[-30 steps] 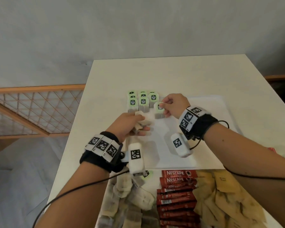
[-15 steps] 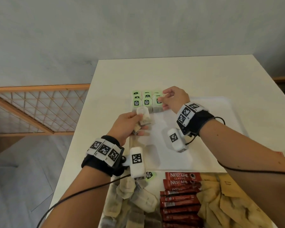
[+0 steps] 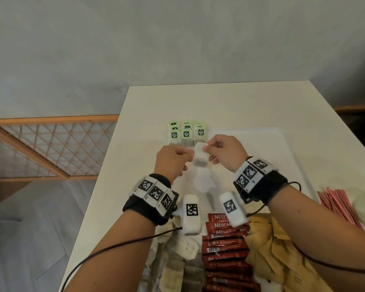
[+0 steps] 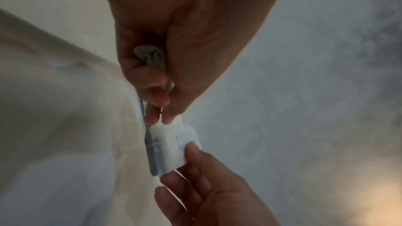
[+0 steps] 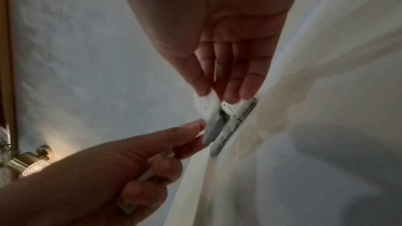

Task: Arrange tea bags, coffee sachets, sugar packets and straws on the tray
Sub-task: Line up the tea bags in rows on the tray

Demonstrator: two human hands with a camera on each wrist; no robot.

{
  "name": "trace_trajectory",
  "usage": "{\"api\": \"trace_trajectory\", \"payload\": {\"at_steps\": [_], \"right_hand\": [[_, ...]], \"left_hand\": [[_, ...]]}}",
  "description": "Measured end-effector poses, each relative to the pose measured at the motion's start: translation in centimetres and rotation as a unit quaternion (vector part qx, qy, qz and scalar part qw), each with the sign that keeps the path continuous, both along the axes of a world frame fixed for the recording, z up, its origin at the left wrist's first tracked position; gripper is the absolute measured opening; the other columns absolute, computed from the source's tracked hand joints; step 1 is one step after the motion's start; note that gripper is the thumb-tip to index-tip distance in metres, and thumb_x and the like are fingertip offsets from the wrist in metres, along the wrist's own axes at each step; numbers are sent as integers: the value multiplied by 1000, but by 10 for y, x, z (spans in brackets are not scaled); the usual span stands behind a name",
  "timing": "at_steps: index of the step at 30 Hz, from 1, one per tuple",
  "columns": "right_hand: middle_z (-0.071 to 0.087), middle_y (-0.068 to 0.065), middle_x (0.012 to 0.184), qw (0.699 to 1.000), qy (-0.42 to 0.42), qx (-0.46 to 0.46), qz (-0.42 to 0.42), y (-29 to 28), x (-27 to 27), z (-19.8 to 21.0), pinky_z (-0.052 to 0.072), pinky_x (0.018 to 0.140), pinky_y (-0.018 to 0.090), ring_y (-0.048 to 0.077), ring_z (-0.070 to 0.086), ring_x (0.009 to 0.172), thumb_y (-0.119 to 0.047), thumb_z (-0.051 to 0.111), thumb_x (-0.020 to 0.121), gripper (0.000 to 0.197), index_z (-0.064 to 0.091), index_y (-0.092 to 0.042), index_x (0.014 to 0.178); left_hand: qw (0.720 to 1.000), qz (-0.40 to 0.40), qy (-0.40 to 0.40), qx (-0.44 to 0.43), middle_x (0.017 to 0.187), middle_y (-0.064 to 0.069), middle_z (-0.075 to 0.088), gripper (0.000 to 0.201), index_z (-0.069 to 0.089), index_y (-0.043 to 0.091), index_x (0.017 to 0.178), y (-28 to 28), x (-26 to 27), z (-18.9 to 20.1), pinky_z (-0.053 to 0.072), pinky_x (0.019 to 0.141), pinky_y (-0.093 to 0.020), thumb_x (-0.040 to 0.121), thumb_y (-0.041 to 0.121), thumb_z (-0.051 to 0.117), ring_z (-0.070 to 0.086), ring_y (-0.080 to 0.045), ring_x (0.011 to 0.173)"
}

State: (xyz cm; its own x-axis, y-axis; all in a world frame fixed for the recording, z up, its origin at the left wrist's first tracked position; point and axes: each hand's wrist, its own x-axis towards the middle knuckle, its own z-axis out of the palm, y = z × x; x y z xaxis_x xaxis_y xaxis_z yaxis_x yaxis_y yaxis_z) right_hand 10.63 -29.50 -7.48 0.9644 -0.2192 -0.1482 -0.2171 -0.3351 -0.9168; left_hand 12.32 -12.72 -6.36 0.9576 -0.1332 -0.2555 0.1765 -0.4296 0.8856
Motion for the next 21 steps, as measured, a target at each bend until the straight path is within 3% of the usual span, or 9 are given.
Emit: {"api": "trace_trajectory", "payload": {"at_steps": [3,6,9,13,16,18,21], "right_hand": [[69,5,65,999,14,-15,-50,1,-7,-4,60,69,34,16,66,56,-18,70,86,11,65,-10,82],[71,6,66,999,22,-11,-40,8,-12,-4,61,71,38,20,70,58,-17,68,85,10,63,-9,80],[72,10,74,999,7,20,-32,15,-13,-2,61,69,44,25,72,63,-15,66,86,11,60,-7,83],[71,10,82,999,-8,35,-12,15,-15,4,61,64,40,23,70,63,-25,64,91,19,59,-7,93],[63,3,86,1000,-14,13,-19,8,-12,3,54,56,33,17,61,59,-30,64,91,16,58,-17,98],[59,-1,89,1000,1,4,6,5,-8,0,50,55,30,16,58,63,-29,63,92,17,58,-17,103],[62,3,89,998,24,-2,51,4,1,-6,54,59,32,17,59,63,-18,60,94,11,61,-8,100]], "left_hand": [[998,10,-57,11,83,-2,69,9,76,14,94,-3,-8,-2,39,40,-16,86,16,71,56,-6,45],[995,-48,-83,21,86,2,69,13,76,16,98,-13,-18,-2,39,45,-14,85,20,74,57,-8,50],[993,-55,-100,40,87,5,69,13,76,19,96,-19,-20,-2,43,51,-20,84,23,74,60,-10,54],[993,-24,-104,50,76,7,70,15,76,20,87,-20,-14,1,46,53,-23,91,30,66,61,-10,51],[996,-11,-85,33,65,9,66,16,75,17,89,-18,-10,1,40,47,-15,91,31,67,56,-2,45],[997,-12,-77,19,66,8,66,15,75,15,92,-17,-9,0,38,43,-11,91,28,67,54,1,43],[999,-21,-49,1,66,5,66,15,72,12,96,-13,-10,-1,41,41,-15,91,25,68,56,-1,47]]}}
